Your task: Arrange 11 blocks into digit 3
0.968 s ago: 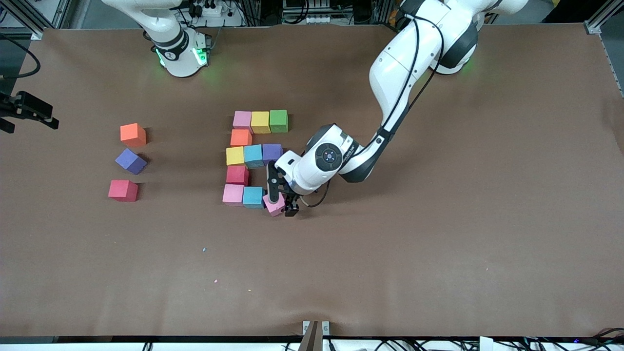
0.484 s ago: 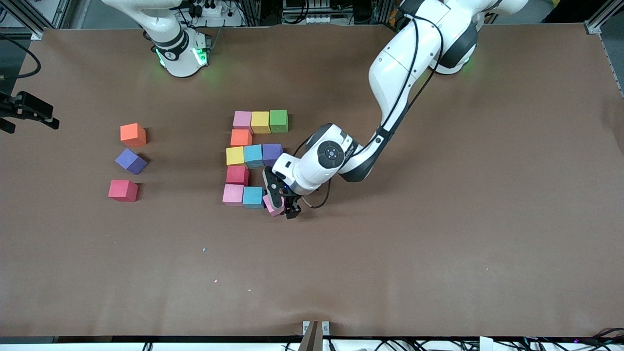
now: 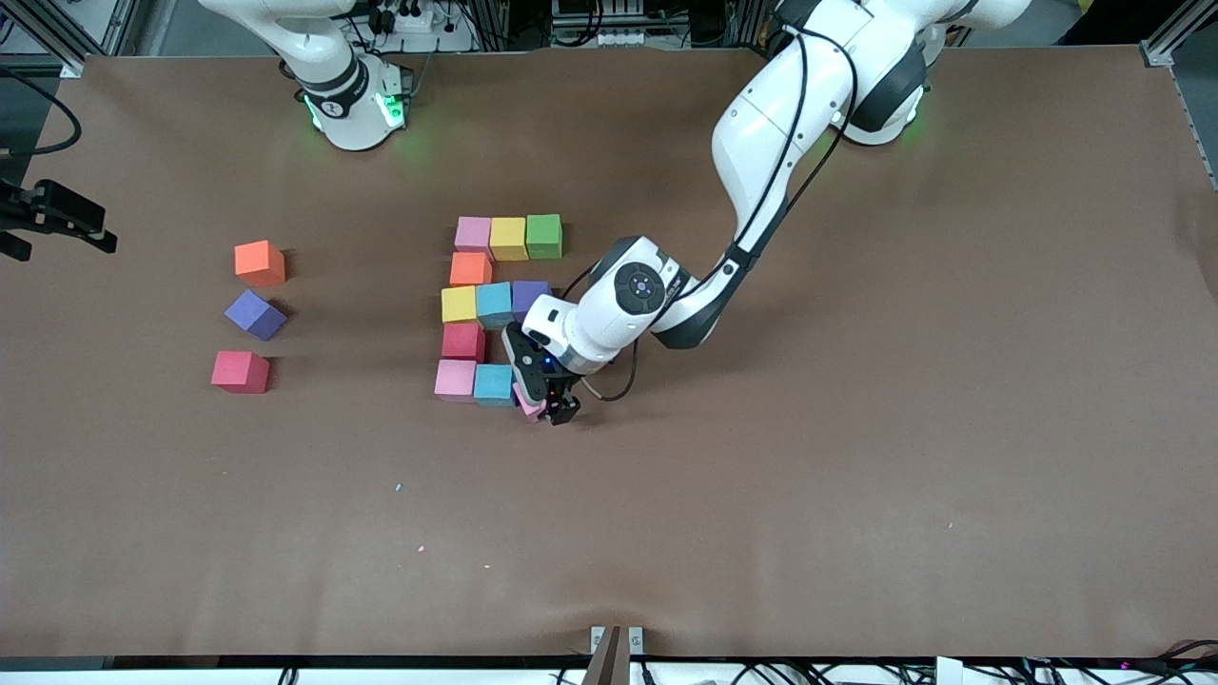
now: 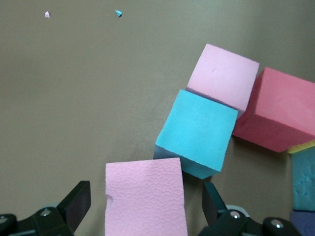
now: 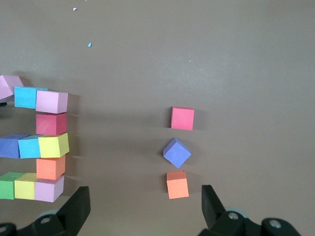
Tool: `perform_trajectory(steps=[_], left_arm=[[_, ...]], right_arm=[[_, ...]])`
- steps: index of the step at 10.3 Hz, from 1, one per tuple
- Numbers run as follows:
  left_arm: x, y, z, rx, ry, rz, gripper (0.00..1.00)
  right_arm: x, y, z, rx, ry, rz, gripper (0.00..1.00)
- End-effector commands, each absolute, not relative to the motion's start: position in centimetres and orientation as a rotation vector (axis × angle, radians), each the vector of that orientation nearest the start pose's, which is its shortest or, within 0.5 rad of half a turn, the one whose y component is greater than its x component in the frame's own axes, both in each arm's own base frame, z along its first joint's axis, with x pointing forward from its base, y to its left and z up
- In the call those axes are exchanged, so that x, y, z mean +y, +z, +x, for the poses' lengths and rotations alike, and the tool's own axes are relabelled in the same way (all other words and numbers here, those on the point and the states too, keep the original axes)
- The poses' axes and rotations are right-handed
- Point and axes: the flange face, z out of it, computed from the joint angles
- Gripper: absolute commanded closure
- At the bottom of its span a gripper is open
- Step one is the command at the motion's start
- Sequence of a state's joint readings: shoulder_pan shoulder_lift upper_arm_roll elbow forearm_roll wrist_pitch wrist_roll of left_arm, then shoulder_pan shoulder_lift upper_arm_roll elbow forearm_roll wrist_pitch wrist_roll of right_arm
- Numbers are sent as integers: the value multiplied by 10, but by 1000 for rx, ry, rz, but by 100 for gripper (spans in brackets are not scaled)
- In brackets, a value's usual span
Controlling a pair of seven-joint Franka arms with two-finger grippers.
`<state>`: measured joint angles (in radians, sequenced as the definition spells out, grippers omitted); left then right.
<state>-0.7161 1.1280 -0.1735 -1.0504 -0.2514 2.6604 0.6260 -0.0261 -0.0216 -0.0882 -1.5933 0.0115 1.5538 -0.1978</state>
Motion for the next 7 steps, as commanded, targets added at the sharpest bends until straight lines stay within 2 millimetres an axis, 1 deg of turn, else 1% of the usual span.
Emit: perform_trajectory(steps=[1, 2, 5, 7], left_arm=[[-589, 176, 558, 1917, -831, -2787, 0], [-589, 176, 558, 1965, -840, -2738, 0], [-587, 178, 560, 2174, -874, -2500, 0], [-588, 179, 559, 2233, -882, -2422, 0]], right_arm=[[-62, 625, 540, -115, 17, -3129, 0], [-62, 624, 540, -115, 20, -3129, 0], [-61, 624, 540, -115, 19, -3127, 0], [-62, 623, 540, -115, 22, -3129, 0]])
